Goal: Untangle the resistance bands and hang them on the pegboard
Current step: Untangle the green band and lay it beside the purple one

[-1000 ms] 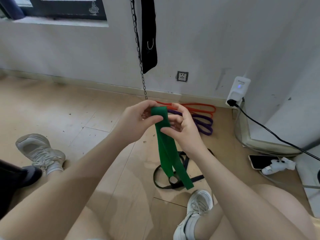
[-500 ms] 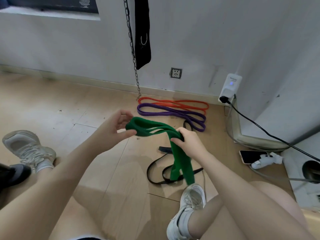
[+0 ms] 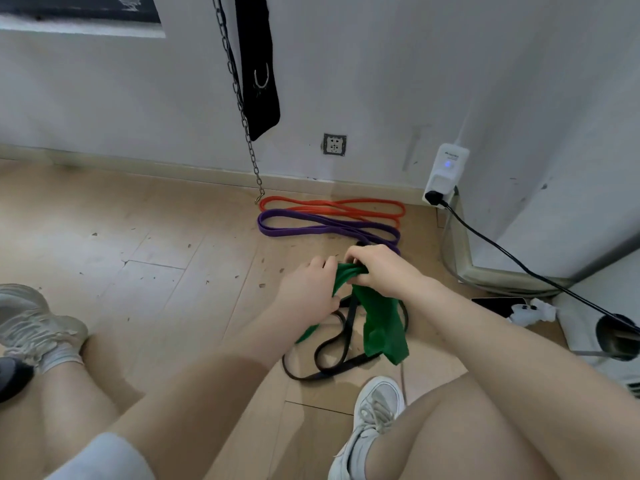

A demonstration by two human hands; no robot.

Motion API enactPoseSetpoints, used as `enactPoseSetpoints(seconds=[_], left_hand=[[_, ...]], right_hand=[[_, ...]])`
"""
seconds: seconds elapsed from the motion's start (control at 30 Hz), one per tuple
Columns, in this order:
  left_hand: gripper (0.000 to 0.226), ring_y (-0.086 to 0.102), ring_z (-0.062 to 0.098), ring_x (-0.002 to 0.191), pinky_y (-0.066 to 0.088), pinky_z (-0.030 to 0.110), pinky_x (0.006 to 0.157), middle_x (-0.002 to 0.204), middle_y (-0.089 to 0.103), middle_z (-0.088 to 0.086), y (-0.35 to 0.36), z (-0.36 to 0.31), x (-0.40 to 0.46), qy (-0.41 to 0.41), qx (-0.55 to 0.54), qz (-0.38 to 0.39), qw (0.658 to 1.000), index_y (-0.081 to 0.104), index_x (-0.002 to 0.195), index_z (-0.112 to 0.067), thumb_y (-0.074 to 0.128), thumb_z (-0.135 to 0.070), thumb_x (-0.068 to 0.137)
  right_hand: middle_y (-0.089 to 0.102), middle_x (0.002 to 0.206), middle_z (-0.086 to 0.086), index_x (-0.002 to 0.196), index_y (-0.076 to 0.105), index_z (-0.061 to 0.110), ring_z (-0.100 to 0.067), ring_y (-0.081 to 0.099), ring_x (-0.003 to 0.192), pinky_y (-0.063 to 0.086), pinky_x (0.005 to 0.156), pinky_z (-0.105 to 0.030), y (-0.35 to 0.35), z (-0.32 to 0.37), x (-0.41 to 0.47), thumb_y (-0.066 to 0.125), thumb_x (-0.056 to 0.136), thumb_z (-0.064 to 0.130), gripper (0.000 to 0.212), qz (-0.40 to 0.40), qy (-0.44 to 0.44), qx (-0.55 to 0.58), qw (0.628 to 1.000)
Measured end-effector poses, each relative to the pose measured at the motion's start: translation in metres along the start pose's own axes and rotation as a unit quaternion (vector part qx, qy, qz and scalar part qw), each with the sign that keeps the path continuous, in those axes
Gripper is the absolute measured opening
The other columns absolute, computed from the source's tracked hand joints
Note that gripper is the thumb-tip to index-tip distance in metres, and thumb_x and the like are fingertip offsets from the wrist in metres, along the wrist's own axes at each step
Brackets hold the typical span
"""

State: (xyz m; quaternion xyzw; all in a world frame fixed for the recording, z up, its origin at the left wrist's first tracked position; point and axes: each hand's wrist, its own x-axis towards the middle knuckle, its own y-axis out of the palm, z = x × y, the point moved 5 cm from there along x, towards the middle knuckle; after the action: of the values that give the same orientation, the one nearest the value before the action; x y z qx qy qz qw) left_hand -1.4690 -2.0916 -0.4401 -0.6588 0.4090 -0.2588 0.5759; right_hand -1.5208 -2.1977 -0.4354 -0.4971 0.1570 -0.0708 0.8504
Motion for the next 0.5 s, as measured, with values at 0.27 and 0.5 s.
enactPoseSetpoints(seconds=[0.27, 0.5], left_hand=[[0.032, 0.049, 0.015, 0.069, 0.042, 0.029, 0.058, 0.089, 0.053, 0.000, -0.006, -0.026, 0.080, 0.041, -0.061, -0.043, 0.996, 0.033, 0.127, -0.017, 0.037, -0.015, 0.096], [0.047, 0.059, 0.015, 0.104, 0.054, 0.034, 0.084, 0.126, 0.056, 0.004, 0.023, 0.050, 0.147, 0.042, -0.104, -0.046, 0.993, 0.031, 0.135, -0.020, 0.052, -0.018, 0.092]], right_hand=[[0.056, 0.091, 0.002, 0.092, 0.041, 0.022, -0.019, 0.056, 0.081, 0.049, 0.072, -0.035, -0.018, -0.077, 0.019, 0.065, 0.078, 0.012, 0.030, -0.028, 0.119, 0.216, 0.969], [0.049, 0.083, 0.009, 0.096, 0.035, 0.024, -0.015, 0.050, 0.071, 0.042, 0.058, -0.032, -0.037, -0.068, 0.109, 0.067, 0.079, 0.028, 0.036, -0.019, 0.036, -0.018, 0.999]])
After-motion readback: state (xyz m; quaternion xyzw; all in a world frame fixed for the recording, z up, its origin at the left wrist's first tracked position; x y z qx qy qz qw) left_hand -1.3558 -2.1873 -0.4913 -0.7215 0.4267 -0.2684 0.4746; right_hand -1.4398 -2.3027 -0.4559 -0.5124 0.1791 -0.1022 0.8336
